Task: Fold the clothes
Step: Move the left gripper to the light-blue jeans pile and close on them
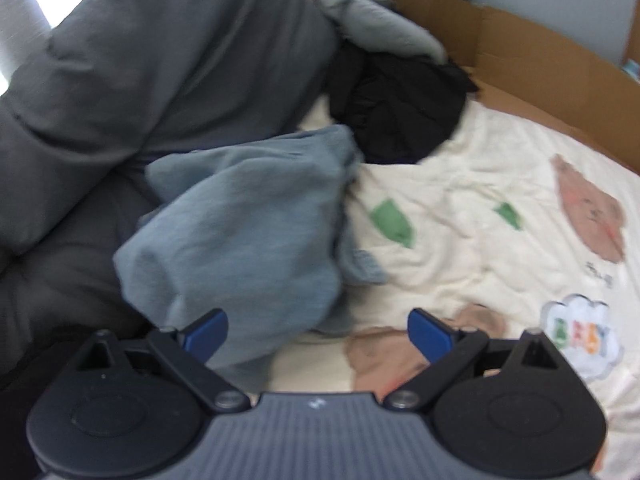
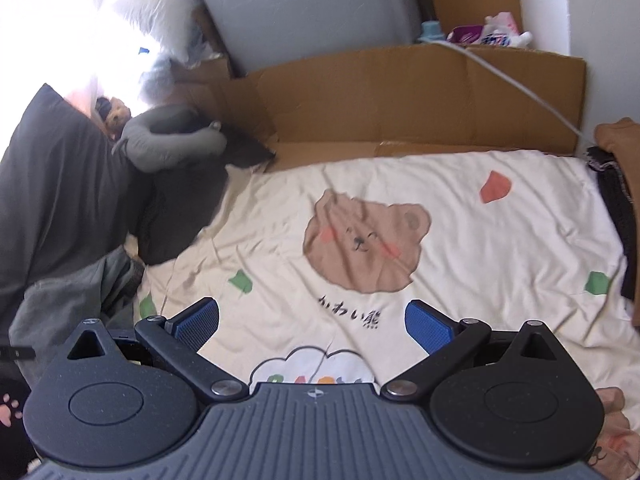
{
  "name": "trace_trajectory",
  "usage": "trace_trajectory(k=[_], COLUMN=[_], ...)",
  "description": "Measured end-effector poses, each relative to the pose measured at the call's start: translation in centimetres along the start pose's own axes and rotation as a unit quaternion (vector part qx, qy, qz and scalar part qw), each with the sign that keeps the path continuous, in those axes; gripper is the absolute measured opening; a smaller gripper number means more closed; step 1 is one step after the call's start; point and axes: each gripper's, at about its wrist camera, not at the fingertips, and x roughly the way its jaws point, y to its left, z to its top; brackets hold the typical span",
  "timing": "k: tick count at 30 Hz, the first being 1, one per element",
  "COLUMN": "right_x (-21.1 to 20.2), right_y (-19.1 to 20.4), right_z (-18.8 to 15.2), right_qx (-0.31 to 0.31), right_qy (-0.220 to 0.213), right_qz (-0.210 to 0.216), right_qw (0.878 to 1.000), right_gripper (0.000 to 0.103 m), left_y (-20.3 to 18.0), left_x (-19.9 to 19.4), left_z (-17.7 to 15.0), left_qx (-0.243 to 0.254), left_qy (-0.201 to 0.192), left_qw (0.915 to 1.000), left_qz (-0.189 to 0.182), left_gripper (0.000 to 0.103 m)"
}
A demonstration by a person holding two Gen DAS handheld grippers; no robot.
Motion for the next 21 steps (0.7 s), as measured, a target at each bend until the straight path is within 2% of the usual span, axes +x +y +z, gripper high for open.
trace_trajectory(k=[5, 8, 12, 17, 21], right_x=[1.5, 2.4, 3.1, 3.3, 3.4], right_y=[1.2, 2.1, 2.5, 2.2, 2.1], right_z=[-1.1, -2.3, -3.5, -4.0, -4.5], right_qx=[0.004, -0.008, -0.007, 0.012, 0.013], right_qy=[0.017, 0.031, 0.049, 0.054, 0.060], right_qz=[0.037, 0.038, 0.044, 0.053, 0.056], right_qw=[0.999, 0.999, 0.998, 0.997, 0.997], right_gripper=[0.102, 0.102, 0.102, 0.102, 0.102], left_y=[3.0, 4.7, 6.5, 8.8, 9.0], left_x=[1.9, 2.7, 4.5, 6.5, 6.7], left_z=[-0.3, -0.7, -1.0, -0.6, 0.4], left_qx=[-0.042, -0.064, -0.081, -0.146, -0.157], left_qy=[0.006, 0.008, 0.020, 0.012, -0.011], left_qw=[0.9989, 0.9979, 0.9965, 0.9890, 0.9866], left_qz=[0.018, 0.007, 0.014, -0.019, -0.042], left_gripper=[0.098, 0.098, 0.098, 0.099, 0.100])
